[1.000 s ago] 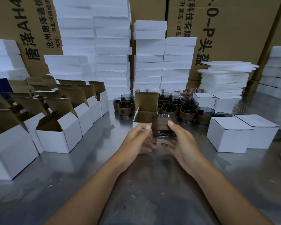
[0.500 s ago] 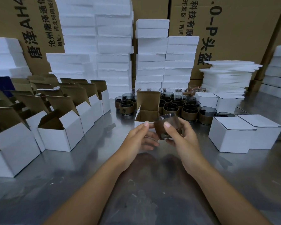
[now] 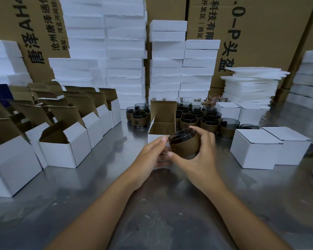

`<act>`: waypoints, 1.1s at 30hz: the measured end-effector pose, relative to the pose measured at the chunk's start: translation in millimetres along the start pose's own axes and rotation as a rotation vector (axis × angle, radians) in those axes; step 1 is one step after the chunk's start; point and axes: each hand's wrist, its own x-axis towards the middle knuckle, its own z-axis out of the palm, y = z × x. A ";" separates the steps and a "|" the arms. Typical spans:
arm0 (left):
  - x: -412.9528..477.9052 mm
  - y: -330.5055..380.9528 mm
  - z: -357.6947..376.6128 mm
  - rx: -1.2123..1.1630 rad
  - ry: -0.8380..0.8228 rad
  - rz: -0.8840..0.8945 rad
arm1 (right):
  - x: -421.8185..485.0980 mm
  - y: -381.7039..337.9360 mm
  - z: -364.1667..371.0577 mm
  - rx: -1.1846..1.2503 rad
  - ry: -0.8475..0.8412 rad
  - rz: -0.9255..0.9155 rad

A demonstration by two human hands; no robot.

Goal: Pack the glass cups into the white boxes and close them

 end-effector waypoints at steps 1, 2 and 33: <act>-0.1 -0.2 0.0 0.005 -0.006 -0.006 | -0.4 0.3 -0.2 -0.016 0.001 -0.018; -0.8 0.0 0.2 0.004 -0.016 -0.007 | -0.3 0.3 -0.4 -0.027 0.002 -0.034; -1.9 2.3 -0.9 0.154 0.083 0.136 | 1.4 -7.5 -6.7 0.186 -0.083 0.211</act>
